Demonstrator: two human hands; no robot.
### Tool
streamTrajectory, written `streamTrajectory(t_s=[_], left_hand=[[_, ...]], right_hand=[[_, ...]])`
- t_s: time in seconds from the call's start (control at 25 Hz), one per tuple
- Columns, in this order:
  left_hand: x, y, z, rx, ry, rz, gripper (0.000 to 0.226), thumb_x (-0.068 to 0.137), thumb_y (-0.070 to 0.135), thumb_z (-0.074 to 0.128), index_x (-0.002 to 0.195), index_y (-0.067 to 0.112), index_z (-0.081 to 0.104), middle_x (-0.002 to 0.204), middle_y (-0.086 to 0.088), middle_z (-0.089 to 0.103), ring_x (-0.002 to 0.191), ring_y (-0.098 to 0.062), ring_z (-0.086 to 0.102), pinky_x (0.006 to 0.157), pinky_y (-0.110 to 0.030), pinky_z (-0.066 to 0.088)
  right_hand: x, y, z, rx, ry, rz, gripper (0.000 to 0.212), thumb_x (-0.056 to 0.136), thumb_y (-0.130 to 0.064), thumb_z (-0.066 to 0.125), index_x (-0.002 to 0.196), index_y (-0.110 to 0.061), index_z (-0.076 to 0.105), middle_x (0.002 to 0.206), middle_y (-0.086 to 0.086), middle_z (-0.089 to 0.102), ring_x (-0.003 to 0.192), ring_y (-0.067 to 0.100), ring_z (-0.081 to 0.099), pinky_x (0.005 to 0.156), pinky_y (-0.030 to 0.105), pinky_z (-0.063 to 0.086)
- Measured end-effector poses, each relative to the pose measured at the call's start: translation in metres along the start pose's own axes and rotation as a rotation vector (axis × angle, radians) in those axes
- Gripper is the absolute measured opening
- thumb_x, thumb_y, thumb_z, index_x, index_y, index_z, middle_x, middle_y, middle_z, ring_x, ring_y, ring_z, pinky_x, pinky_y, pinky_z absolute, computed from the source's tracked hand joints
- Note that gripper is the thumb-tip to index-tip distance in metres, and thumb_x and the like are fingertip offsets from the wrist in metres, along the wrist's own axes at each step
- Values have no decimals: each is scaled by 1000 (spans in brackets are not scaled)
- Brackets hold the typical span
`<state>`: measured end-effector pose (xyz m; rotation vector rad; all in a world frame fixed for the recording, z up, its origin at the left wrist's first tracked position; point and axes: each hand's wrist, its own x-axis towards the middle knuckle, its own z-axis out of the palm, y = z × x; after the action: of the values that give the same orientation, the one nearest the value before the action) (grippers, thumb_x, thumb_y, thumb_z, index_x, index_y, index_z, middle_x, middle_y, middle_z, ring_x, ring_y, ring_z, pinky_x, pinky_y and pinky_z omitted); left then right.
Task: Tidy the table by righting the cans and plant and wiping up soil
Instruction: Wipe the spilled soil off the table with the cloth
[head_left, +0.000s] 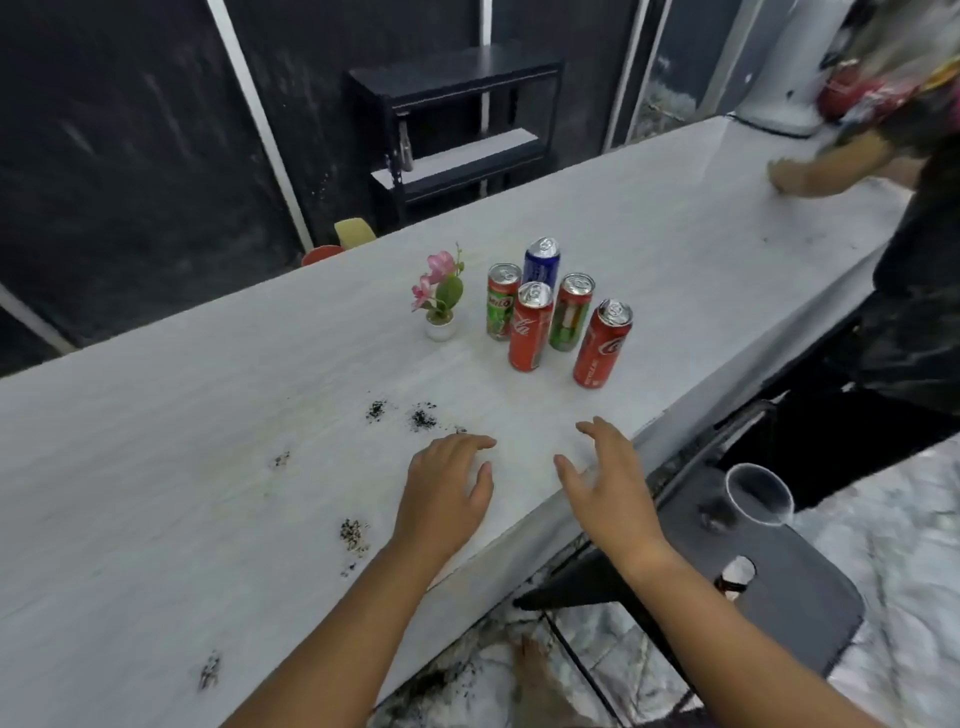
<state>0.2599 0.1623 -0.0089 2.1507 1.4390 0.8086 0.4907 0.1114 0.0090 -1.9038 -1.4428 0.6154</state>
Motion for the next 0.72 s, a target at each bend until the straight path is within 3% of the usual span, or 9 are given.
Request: streamTrajectory(t_s=[0.16,0.28,0.44,0.6,0.72], left_hand=[[23,63,46,-41,-118,182,32,104,27,61,134,30,67,133,15,66,126,-11,59,109,-34,42],[24,113,82,-122,-186,323,29,104,25,60,132,24,68,128,9,68,121,-14,62,105,-31,47],[4,174,144,-318,-448,313,29,108,34,55,135,33,63,131,20,60,120,2,57,101,-15,46],[-18,180,209,-210,-810,204,35,109,28,56,144,30,59,147,11,54,133,-10,55,110,-30,47],[-28,170,247,-17,-1006,192,44,107,20,59,149,31,57,153,7,52,141,-18,52,115,-35,45]], right_hand=[[-33,38,-50,39,170,90,52,104,-49,64,151,-37,47,164,-16,37,155,4,28,121,29,29],[-66,85,-87,47,309,197,47,103,-43,68,146,-34,53,150,-19,49,143,4,43,116,31,39],[-125,163,-117,60,406,449,39,104,-37,67,142,-33,57,142,-15,57,137,8,49,114,36,43],[-170,219,-114,89,268,674,38,104,-32,69,141,-29,63,144,-9,60,140,16,53,107,28,41],[-188,241,-94,113,94,736,60,98,-28,78,154,-23,56,148,-3,57,141,18,52,107,24,38]])
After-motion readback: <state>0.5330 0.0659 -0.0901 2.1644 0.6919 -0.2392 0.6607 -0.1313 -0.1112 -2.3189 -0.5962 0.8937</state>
